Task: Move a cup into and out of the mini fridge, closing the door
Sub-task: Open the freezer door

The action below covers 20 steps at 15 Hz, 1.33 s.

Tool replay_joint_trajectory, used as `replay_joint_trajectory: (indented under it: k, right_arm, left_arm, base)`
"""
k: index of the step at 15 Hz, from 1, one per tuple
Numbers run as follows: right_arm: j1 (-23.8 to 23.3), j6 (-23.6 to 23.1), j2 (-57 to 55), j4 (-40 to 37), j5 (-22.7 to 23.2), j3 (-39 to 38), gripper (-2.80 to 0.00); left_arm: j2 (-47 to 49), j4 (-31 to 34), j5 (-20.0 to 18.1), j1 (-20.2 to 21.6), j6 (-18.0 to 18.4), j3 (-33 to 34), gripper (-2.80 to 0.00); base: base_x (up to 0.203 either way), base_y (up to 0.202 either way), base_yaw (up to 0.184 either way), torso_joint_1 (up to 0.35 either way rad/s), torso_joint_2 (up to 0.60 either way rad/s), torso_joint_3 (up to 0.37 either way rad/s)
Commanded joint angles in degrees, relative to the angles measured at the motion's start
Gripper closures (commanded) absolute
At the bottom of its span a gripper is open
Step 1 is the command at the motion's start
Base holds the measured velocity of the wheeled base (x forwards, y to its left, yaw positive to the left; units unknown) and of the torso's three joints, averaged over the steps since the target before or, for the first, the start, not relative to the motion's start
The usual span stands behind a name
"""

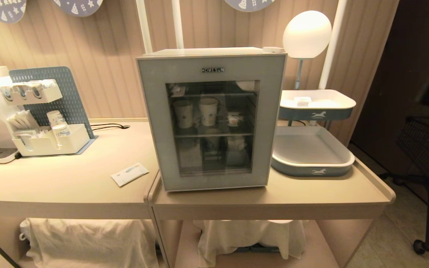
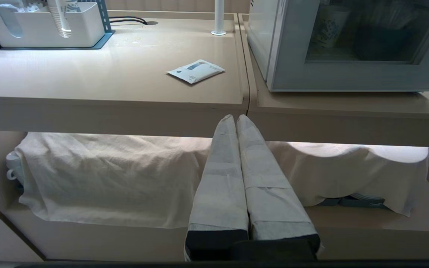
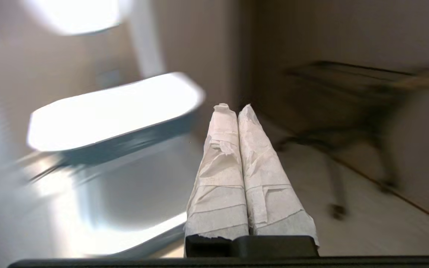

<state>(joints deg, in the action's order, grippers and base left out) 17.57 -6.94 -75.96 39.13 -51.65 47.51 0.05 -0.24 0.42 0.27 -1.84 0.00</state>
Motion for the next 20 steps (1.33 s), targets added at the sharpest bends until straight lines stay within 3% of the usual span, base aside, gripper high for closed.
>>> replay_joint_trajectory:
  k: [1,4,8,9,12,15,16,20]
  right_arm:
    - [-8.5,-0.7,21.4,-0.2,-1.5,-10.6,0.00]
    - [-15.5,-2.2,40.3,-1.9,-1.2,-23.6,0.00]
    - [-17.6,-3.5,64.7,-10.6,5.6,-34.2,0.00]
    - [-17.6,-3.6,70.5,-13.1,11.0,-37.4,0.00]
    - [-17.6,-1.3,76.2,-19.2,33.3,-47.9,0.00]
    - [-17.6,4.8,76.1,-38.0,50.4,-47.4,0.00]
    - [-17.6,4.2,76.0,-41.1,52.2,-47.2,0.00]
    - [-17.6,4.7,75.9,-41.5,52.0,-47.0,0.00]
  left_arm:
    - [0.0,0.0,0.0,0.0,0.0,0.0,0.00]
    - [0.0,-0.1,0.0,0.0,-0.1,0.0,0.00]
    - [0.0,-0.1,0.0,0.0,-0.1,0.0,0.00]
    - [0.0,-0.1,0.0,0.0,-0.1,0.0,0.00]
    - [0.0,-0.1,0.0,0.0,-0.1,0.0,0.00]
    - [0.0,-0.1,-0.1,0.0,0.1,0.0,0.00]
    - [0.0,-0.1,-0.1,0.0,0.2,0.0,0.00]
    - [0.0,0.0,0.2,0.0,1.2,-0.1,0.00]
  base:
    - [0.000,0.000,0.000,0.000,0.00,0.000]
    - [0.000,0.000,0.000,0.000,0.00,0.000]
    - [0.000,0.000,0.000,0.000,0.00,0.000]
    - [0.000,0.000,0.000,0.000,0.00,0.000]
    - [0.000,0.000,0.000,0.000,0.00,0.000]
    - [0.000,0.000,0.000,0.000,0.00,0.000]
    - [0.000,0.000,0.000,0.000,0.00,0.000]
    - [0.000,0.000,0.000,0.000,0.00,0.000]
